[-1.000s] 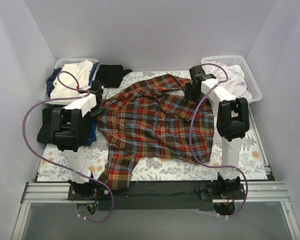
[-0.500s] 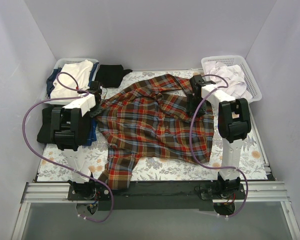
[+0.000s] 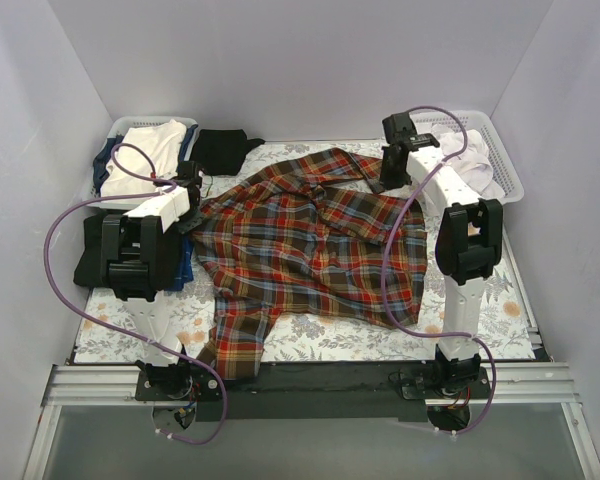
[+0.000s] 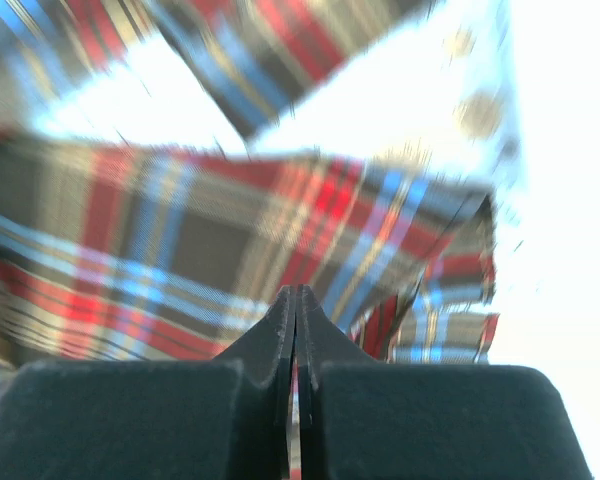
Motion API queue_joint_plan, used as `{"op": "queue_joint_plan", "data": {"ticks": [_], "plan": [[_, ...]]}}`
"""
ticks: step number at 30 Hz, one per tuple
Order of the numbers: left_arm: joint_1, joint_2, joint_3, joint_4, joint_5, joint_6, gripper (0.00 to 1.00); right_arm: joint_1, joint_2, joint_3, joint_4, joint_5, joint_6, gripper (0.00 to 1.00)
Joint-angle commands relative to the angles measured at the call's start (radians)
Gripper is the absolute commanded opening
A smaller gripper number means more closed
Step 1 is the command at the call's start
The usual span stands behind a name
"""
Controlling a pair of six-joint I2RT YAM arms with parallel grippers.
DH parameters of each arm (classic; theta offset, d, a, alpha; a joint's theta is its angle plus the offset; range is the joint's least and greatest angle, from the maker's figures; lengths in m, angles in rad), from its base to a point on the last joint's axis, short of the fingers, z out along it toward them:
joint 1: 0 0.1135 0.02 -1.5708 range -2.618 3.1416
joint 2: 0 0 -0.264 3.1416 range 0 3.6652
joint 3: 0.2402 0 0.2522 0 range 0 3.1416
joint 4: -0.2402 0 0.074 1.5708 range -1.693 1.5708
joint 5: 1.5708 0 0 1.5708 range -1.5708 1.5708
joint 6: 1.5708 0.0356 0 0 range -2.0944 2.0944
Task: Fold and stack the long sleeve shirts
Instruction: Flatten the shirt out
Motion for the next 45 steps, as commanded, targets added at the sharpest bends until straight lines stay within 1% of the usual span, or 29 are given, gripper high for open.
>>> {"op": "queue_joint_plan", "data": {"ticks": [1, 3, 5, 6, 7, 8, 10, 13, 15, 17, 18, 19, 23, 30, 33, 34, 37, 38, 39, 41, 45], "plan": [[0.023, 0.000, 0.034, -0.008, -0.044, 0.028, 0.00, -0.021, 0.058, 0.142, -0.002, 0.048, -0.011, 0.01], [0.025, 0.003, 0.042, -0.016, -0.041, 0.033, 0.00, -0.032, 0.085, 0.197, -0.047, 0.033, -0.008, 0.01], [0.026, 0.008, 0.048, -0.020, -0.038, 0.033, 0.00, -0.037, 0.084, 0.194, -0.073, 0.020, -0.008, 0.16], [0.026, 0.009, 0.048, -0.022, -0.037, 0.033, 0.00, -0.037, 0.061, 0.142, -0.073, 0.016, -0.008, 0.20], [0.026, 0.009, 0.048, -0.021, -0.037, 0.030, 0.00, -0.035, 0.047, 0.110, -0.071, 0.000, -0.006, 0.31], [0.028, 0.011, 0.045, -0.021, -0.034, 0.027, 0.00, -0.035, 0.032, 0.072, -0.071, -0.010, -0.001, 0.35], [0.032, 0.012, 0.039, -0.016, -0.029, 0.022, 0.00, -0.035, -0.016, -0.034, -0.071, -0.070, 0.012, 0.37], [0.043, 0.014, 0.030, -0.013, -0.028, 0.021, 0.00, -0.023, -0.088, -0.186, -0.033, -0.154, 0.022, 0.39], [0.052, 0.011, 0.022, -0.010, -0.029, 0.024, 0.00, -0.002, -0.132, -0.249, 0.007, -0.181, 0.022, 0.39], [0.052, 0.006, 0.014, 0.001, -0.017, 0.030, 0.00, 0.008, -0.143, -0.310, 0.031, -0.202, 0.026, 0.39], [0.083, 0.006, 0.008, 0.002, -0.017, 0.030, 0.00, 0.018, -0.148, -0.327, 0.045, -0.208, 0.031, 0.39], [0.085, 0.005, 0.005, 0.006, -0.015, 0.031, 0.00, 0.021, -0.148, -0.353, 0.060, -0.217, 0.038, 0.39], [0.092, 0.002, 0.000, 0.009, -0.006, 0.030, 0.00, 0.031, -0.140, -0.372, 0.107, -0.224, 0.065, 0.39], [0.097, 0.000, -0.004, 0.010, -0.001, 0.031, 0.00, 0.031, -0.120, -0.338, 0.114, -0.219, 0.063, 0.40], [0.098, -0.001, -0.009, 0.012, 0.000, 0.033, 0.00, 0.034, -0.088, -0.326, 0.113, -0.236, 0.065, 0.41], [0.100, -0.001, -0.009, 0.012, 0.002, 0.033, 0.00, 0.034, -0.080, -0.325, 0.110, -0.265, 0.066, 0.41], [0.100, -0.001, -0.009, 0.010, 0.006, 0.036, 0.00, 0.035, -0.053, -0.311, 0.108, -0.286, 0.058, 0.38], [0.103, -0.001, -0.007, 0.010, 0.008, 0.038, 0.00, 0.035, -0.048, -0.306, 0.108, -0.293, 0.055, 0.33], [0.102, -0.001, -0.007, 0.010, 0.009, 0.038, 0.00, 0.035, -0.044, -0.305, 0.108, -0.297, 0.052, 0.18], [0.103, -0.001, -0.006, 0.012, 0.011, 0.039, 0.00, 0.035, -0.041, -0.291, 0.107, -0.297, 0.049, 0.02], [0.106, -0.006, -0.007, 0.009, 0.015, 0.042, 0.00, 0.032, -0.068, -0.253, 0.096, -0.253, 0.042, 0.01]]}}
